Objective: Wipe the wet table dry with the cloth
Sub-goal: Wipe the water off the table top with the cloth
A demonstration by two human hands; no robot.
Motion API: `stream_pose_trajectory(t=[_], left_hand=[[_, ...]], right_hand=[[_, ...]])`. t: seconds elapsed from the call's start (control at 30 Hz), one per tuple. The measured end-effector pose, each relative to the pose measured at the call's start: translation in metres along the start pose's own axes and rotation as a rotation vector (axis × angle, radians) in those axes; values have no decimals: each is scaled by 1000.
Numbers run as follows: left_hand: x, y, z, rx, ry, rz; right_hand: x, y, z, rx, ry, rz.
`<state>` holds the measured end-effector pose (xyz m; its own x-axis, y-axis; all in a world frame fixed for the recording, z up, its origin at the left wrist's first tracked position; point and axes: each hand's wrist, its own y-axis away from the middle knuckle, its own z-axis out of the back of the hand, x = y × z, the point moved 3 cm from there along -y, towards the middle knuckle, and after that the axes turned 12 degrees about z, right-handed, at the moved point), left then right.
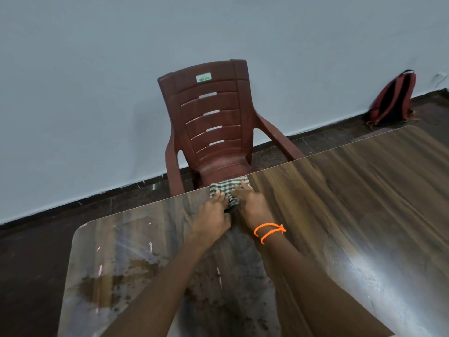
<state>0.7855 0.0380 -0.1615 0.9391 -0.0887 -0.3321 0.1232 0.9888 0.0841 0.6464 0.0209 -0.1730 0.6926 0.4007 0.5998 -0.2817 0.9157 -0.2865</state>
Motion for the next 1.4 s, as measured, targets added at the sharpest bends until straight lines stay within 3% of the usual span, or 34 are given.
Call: stream_pose_trajectory(t=[0.2,0.3,0.4,0.63,0.8,0.93,1.1,1.27,1.4], left_hand=[[-20,58,-9,81,-55,-83],[-43,47,-2,72,-110,-141],[-54,21,2,58,-114,-82],[-4,-3,24,23,-102,13],[48,14,35,60,-135,64],[61,56,32,71,-110,96],[44,92,13,97,-123,-24],[15,59,12,79,-101,-19],[28,30,20,68,-107,9]], right_hand=[[5,62,1,-53,35,-19],[0,79,17,-142,101,-58],[-2,57,27,-203,121,-144],[7,-19,-6,0,75,-119],[41,-26,-46,110,48,-57],[68,9,-51,102,-68,2],[54,51,-34,85,-16,86],[27,37,-24,10,72,-11],[30,-2,-33,-5,55,-61]])
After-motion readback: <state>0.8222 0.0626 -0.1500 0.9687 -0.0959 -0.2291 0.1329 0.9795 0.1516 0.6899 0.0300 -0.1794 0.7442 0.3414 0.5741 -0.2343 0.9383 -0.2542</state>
